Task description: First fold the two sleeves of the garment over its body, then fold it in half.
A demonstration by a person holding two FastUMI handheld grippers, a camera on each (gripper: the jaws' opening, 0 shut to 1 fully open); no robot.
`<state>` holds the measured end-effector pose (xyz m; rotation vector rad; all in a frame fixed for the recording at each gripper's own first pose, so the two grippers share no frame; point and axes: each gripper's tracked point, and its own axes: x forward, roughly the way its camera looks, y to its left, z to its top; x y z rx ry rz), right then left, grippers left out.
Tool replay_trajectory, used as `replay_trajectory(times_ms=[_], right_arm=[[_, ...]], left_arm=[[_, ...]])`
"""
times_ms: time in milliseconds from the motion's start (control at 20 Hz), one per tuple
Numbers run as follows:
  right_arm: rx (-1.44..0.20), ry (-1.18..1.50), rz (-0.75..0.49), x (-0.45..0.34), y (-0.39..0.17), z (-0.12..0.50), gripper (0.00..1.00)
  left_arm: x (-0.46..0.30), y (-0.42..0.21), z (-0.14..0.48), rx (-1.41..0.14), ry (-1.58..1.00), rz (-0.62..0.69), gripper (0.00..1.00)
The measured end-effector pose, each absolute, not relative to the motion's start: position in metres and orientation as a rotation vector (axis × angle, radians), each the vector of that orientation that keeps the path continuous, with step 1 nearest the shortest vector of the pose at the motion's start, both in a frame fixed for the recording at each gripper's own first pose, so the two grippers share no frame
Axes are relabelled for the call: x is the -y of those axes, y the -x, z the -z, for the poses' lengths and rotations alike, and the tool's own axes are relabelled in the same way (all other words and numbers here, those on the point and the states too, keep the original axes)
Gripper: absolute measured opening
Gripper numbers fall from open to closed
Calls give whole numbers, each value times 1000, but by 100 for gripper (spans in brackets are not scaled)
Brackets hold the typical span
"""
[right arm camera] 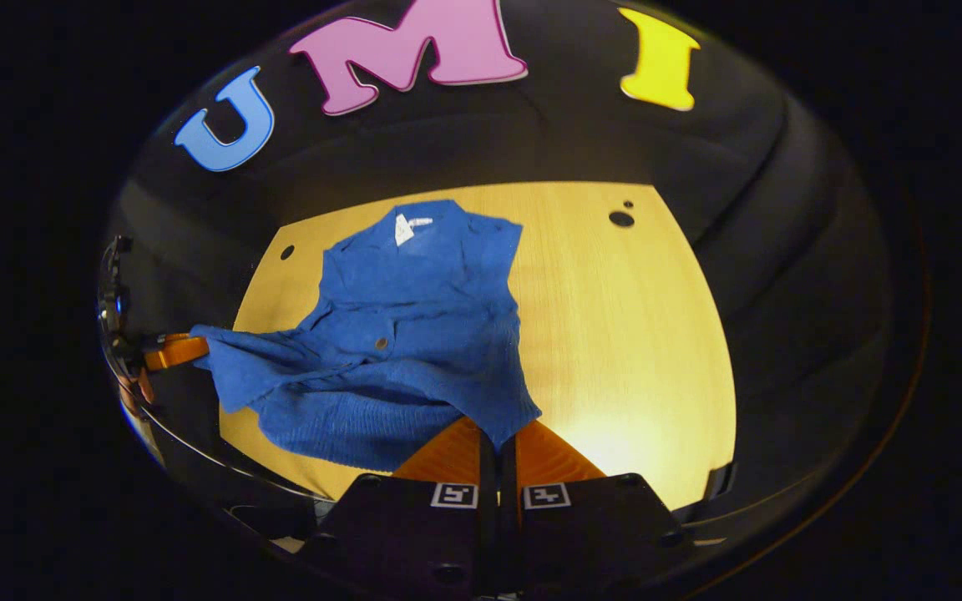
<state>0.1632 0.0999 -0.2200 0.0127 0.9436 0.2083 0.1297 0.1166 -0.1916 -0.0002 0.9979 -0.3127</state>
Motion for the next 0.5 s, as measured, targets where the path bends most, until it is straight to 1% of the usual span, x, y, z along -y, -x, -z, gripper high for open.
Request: replay_trajectory(times_ms=[100,250,350,500], right_arm=[[-878,37,-216,-105,-207,207,5],[-785,70,-234,-117,-290,201,5],[-749,69,-243,-120,-343,212,5],[-731,45,-240,-122,-415,246,5]], left_arm=[[-116,-150,170,-965,48,272,0],[-114,-177,179,-951,94,166,0],[-115,-209,178,-931,114,101,0],[-115,-263,181,-849,144,-4,0]])
